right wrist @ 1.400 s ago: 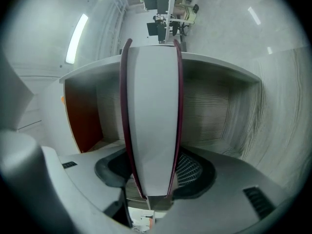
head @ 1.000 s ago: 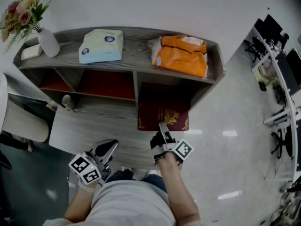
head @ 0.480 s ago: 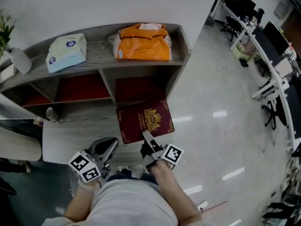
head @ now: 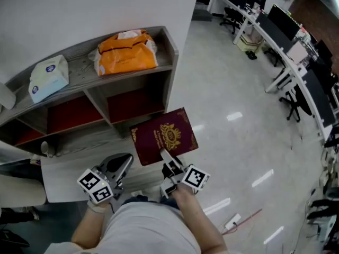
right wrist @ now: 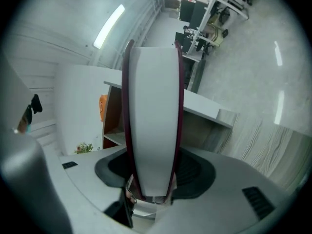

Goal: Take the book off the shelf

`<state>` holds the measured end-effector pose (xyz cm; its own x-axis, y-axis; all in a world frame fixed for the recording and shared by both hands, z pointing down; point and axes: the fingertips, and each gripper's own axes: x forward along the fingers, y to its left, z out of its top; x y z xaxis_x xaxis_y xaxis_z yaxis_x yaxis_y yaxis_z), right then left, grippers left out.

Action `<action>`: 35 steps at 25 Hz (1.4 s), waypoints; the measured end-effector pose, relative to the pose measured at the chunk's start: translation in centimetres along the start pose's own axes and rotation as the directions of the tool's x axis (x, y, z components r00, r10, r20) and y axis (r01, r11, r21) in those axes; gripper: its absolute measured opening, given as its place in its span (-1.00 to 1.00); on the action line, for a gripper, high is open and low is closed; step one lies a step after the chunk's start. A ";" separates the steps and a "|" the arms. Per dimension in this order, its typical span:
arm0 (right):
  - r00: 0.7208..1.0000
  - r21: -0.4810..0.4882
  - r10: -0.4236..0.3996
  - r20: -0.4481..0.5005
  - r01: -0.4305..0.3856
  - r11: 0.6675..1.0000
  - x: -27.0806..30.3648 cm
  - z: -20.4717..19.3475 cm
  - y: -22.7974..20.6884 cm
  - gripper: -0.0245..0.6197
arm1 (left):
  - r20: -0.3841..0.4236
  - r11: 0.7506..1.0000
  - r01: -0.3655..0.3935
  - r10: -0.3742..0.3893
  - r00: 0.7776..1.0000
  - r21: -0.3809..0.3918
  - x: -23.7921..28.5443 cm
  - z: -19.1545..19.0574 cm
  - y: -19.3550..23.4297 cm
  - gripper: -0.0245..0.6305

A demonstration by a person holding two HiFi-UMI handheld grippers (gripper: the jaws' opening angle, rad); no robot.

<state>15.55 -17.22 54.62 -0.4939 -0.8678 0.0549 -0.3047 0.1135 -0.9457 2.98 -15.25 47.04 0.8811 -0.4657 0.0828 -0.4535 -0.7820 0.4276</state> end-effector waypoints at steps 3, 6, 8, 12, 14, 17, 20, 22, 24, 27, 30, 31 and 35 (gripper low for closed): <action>0.999 -0.126 -0.021 0.041 0.026 0.992 -1.3 1.7 0.7 -0.22 | -0.018 0.999 0.049 -0.049 0.999 0.009 1.2 0.0 -0.5 -0.88; 0.997 -0.231 -0.022 0.068 0.037 0.972 -2.3 2.8 1.8 -0.22 | -0.034 0.996 0.088 -0.087 0.996 0.015 2.3 0.0 -1.1 -0.88; 0.996 -0.281 -0.022 0.082 0.044 0.959 -2.8 3.1 2.2 -0.22 | -0.047 0.994 0.110 -0.109 0.993 0.020 3.0 -0.1 -1.4 -0.88; 0.993 -0.387 -0.034 0.110 0.074 0.919 -3.8 3.4 3.1 -0.22 | -0.067 0.988 0.151 -0.148 0.987 0.031 4.2 -0.3 -2.1 -0.88; 0.992 -0.435 -0.043 0.119 0.091 0.896 -4.3 3.6 3.2 -0.22 | -0.074 0.985 0.168 -0.165 0.983 0.035 4.8 -0.3 -2.4 -0.88; 0.987 -0.513 -0.074 0.140 0.136 0.848 -5.0 4.0 3.5 -0.23 | -0.083 0.981 0.187 -0.183 0.980 0.043 5.5 -0.4 -2.6 -0.88; 0.981 -0.579 -0.103 0.167 0.182 0.795 -6.2 4.4 3.8 -0.23 | -0.095 0.979 0.194 -0.188 0.978 0.066 5.9 -0.6 -3.2 -0.88; 0.977 -0.623 -0.114 0.179 0.202 0.756 -6.9 4.6 3.9 -0.23 | -0.100 0.977 0.199 -0.192 0.976 0.074 6.1 -0.7 -3.7 -0.88; 0.975 -0.663 -0.120 0.189 0.217 0.717 -7.4 4.5 4.0 -0.23 | -0.103 0.976 0.205 -0.197 0.975 0.076 6.2 -0.9 -4.1 -0.88; 0.972 -0.706 -0.128 0.199 0.233 0.669 -7.9 4.4 4.2 -0.23 | -0.108 0.974 0.209 -0.200 0.974 0.084 6.2 -1.1 -4.5 -0.88; 0.970 -0.723 -0.136 0.200 0.239 0.648 -8.2 4.1 4.3 -0.23 | -0.115 0.975 0.203 -0.192 0.975 0.091 6.1 -1.2 -4.8 -0.88; 0.970 -0.726 -0.137 0.200 0.240 0.644 -8.3 4.0 4.3 -0.23 | -0.116 0.975 0.201 -0.190 0.975 0.090 6.0 -1.3 -4.8 -0.88; 0.969 -0.742 -0.144 0.202 0.247 0.623 -8.6 3.8 4.3 -0.23 | -0.114 0.978 0.192 -0.182 0.977 0.086 5.7 -1.6 -4.7 -0.88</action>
<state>21.57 -11.14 48.89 -0.2701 -0.9548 0.1245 -0.9164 0.2152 -0.3374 10.35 -13.59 46.93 0.9584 -0.2650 0.1057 -0.2853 -0.8896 0.3568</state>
